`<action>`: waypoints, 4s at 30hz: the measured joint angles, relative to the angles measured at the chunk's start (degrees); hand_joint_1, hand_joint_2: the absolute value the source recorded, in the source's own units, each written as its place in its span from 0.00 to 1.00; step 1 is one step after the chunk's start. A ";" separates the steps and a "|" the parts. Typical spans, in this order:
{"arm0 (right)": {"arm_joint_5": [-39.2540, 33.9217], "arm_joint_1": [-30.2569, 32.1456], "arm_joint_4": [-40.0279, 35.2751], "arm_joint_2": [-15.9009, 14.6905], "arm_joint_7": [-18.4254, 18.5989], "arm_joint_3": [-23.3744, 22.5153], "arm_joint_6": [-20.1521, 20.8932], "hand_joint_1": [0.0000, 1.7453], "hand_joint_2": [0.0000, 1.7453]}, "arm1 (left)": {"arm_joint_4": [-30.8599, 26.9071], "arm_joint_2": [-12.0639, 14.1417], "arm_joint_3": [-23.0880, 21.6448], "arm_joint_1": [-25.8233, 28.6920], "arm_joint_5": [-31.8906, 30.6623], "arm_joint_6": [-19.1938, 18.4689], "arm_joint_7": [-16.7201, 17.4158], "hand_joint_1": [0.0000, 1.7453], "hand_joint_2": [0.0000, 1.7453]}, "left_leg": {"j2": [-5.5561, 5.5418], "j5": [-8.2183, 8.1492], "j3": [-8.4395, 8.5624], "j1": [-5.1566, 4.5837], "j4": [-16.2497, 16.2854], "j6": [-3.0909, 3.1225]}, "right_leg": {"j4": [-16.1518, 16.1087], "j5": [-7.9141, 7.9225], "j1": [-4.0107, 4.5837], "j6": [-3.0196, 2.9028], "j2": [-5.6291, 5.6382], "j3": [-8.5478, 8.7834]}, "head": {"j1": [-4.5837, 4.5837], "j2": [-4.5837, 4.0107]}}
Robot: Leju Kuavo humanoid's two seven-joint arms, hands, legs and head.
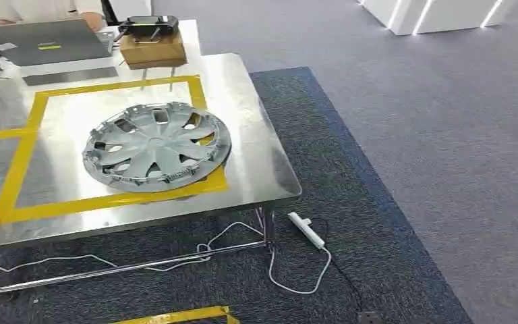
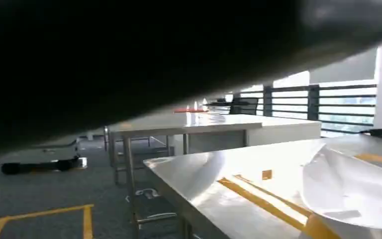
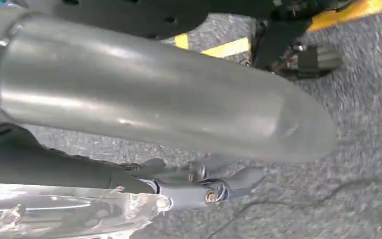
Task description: Take the parts from the cabinet and place them on the table.
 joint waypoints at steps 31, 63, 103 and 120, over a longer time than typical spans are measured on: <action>0.59 -0.06 0.00 0.04 -0.11 0.02 -0.04 0.00 0.00 | 0.39 -0.15 0.00 -0.01 -0.22 0.55 0.28 0.00 0.00 | 0.88 -0.99 -0.88 0.17 2.58 -0.36 | 0.96 -0.25 0.04 -0.10 -0.53 -0.78 | -0.02 0.00; 0.00 -0.20 0.00 -0.09 -0.31 0.02 0.79 0.00 0.00 | 0.39 0.09 -1.35 -1.05 -0.63 -2.69 3.58 0.00 0.00 | 0.98 -2.72 -3.38 0.05 7.74 -0.60 | 0.54 0.22 0.31 -0.44 -1.73 -0.87 | -0.02 0.00; -0.48 -0.61 -0.17 -0.66 0.55 -0.02 1.71 0.00 0.00 | -3.08 1.83 -6.82 0.51 -0.35 -4.46 8.79 0.00 0.00 | 3.63 4.60 5.50 -0.64 -8.18 1.06 | 1.16 -0.76 0.85 1.02 -6.85 -0.37 | 0.74 0.00; -1.27 -0.43 -0.26 -0.79 0.22 -0.07 1.16 0.00 0.00 | -4.46 0.48 -10.14 0.70 -1.46 -4.44 11.61 0.00 0.00 | -4.19 5.51 4.02 0.36 -7.80 0.31 | 1.79 0.39 -0.33 0.48 2.05 -1.64 | 0.77 0.00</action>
